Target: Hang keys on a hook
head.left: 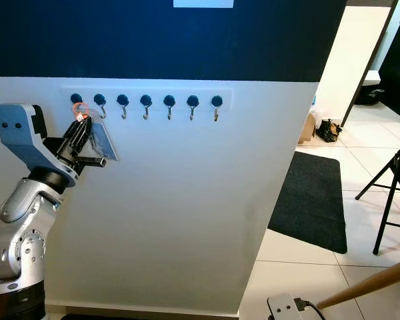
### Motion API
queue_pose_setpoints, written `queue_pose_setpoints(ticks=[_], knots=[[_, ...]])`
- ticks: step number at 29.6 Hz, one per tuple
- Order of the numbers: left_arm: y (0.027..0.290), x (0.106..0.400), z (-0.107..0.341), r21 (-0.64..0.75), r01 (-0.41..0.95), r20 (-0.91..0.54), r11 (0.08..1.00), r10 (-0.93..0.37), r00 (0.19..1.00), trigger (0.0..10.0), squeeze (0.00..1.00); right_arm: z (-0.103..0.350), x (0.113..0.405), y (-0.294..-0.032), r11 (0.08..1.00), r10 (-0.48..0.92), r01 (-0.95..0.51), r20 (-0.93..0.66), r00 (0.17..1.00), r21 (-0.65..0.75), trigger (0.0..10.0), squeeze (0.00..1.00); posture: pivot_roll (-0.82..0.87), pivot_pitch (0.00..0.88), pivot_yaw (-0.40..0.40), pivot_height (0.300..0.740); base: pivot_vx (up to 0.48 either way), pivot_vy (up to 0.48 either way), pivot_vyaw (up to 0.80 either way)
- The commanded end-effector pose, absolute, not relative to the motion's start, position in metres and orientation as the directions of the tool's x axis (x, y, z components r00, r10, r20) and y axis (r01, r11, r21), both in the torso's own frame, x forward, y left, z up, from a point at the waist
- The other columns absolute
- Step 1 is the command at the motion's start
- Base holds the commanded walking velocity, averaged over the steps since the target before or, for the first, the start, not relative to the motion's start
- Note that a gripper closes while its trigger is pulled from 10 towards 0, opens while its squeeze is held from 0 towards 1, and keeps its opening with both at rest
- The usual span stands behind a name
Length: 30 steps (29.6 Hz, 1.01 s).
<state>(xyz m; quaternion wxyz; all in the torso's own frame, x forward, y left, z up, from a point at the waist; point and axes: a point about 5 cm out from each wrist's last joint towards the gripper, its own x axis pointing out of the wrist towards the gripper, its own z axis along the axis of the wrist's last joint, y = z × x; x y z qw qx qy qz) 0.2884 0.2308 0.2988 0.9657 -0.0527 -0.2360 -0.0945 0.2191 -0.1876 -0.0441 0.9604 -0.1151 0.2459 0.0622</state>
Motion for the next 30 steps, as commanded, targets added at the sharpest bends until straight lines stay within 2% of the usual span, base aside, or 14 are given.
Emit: queue_pose_setpoints(ticks=[1, 21, 23, 24, 27, 28, 30], knots=[[0.23, 0.291, 0.295, -0.074, 0.211, 0.458, 0.975, -0.155, 0.876, 10.0, 0.0, -0.046, 0.216, -0.188, 0.965, 0.059, -0.176, -0.495, 0.867, -0.193, 10.0, 0.0, 0.07, 0.101, 0.033, 0.74, 0.0, 0.0, 0.0], [0.239, 0.293, 0.276, -0.106, 0.154, 0.398, 0.982, -0.1, 0.912, 10.0, 0.0, -0.049, 0.213, -0.187, 0.965, 0.058, -0.177, -0.503, 0.862, -0.192, 10.0, 0.0, 0.07, 0.107, 0.037, 0.74, 0.0, 0.0, 0.0], [0.238, 0.293, 0.272, -0.105, 0.153, 0.389, 0.983, -0.101, 0.916, 10.0, 0.03, -0.048, 0.214, -0.188, 0.965, 0.057, -0.177, -0.504, 0.862, -0.193, 10.0, 0.0, 0.07, 0.107, 0.036, 0.74, 0.0, 0.0, 0.0], [0.238, 0.292, 0.27, -0.107, 0.148, 0.381, 0.983, -0.097, 0.919, 10.0, 0.65, -0.048, 0.214, -0.188, 0.965, 0.057, -0.177, -0.504, 0.862, -0.194, 10.0, 0.0, 0.07, 0.107, 0.036, 0.74, 0.0, 0.0, 0.0], [0.238, 0.292, 0.266, -0.11, 0.14, 0.372, 0.984, -0.089, 0.924, 10.0, 0.65, -0.049, 0.214, -0.188, 0.965, 0.056, -0.177, -0.505, 0.861, -0.195, 10.0, 0.0, 0.07, 0.107, 0.036, 0.74, 0.0, 0.0, 0.0], [0.237, 0.29, 0.258, -0.119, 0.143, 0.35, 0.982, -0.094, 0.932, 10.0, 1.0, -0.048, 0.214, -0.188, 0.964, 0.058, -0.179, -0.505, 0.861, -0.195, 10.0, 0.0, 0.08, 0.108, 0.032, 0.74, 0.0, 0.0, 0.0], [0.236, 0.288, 0.245, -0.124, 0.143, 0.3, 0.982, -0.1, 0.949, 10.0, 1.0, -0.048, 0.214, -0.188, 0.964, 0.06, -0.182, -0.506, 0.86, -0.195, 10.0, 0.0, 0.08, 0.108, 0.032, 0.74, 0.0, 0.0, 0.0]])
